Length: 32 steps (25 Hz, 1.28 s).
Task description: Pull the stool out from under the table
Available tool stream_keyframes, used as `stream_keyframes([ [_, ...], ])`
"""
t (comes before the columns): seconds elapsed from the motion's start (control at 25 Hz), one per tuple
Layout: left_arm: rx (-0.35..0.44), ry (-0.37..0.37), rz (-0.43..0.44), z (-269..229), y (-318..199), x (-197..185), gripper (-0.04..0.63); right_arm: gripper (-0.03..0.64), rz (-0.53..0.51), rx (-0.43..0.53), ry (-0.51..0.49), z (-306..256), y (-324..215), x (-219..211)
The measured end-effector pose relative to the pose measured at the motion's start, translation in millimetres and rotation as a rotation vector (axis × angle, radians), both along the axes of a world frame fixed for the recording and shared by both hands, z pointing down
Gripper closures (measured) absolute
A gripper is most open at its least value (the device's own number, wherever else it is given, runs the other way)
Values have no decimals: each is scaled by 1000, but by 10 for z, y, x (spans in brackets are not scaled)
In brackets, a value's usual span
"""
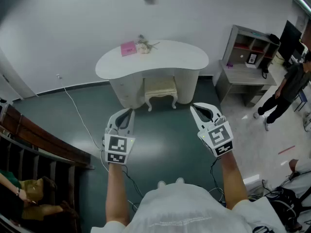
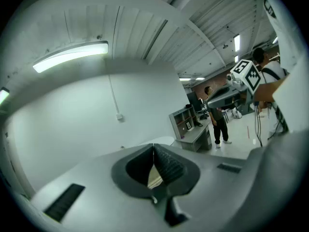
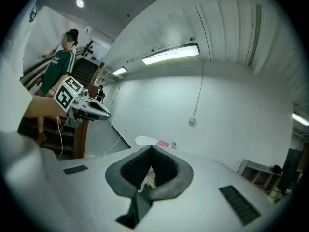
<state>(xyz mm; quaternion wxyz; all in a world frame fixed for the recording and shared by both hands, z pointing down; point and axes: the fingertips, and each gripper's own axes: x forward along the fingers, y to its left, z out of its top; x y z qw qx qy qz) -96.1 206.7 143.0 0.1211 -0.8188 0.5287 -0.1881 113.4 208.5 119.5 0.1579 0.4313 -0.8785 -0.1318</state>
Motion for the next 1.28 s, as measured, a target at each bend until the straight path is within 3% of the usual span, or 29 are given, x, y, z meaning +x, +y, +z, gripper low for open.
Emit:
stream_keyframes([
  [0.44, -20, 15, 12, 96, -50, 49, 578, 603, -11, -57, -38, 202, -95, 55],
  [0.72, -47, 32, -2, 180, -171, 164, 577, 603, -40, -63, -14, 270, -243, 132],
  [0.92, -56, 37, -8, 218, -282, 346, 578, 603, -43, -46, -49, 255, -421, 327],
  [1.28, -63, 10, -54, 179, -448, 579, 577, 603, -144, -59, -56, 283, -668, 486],
])
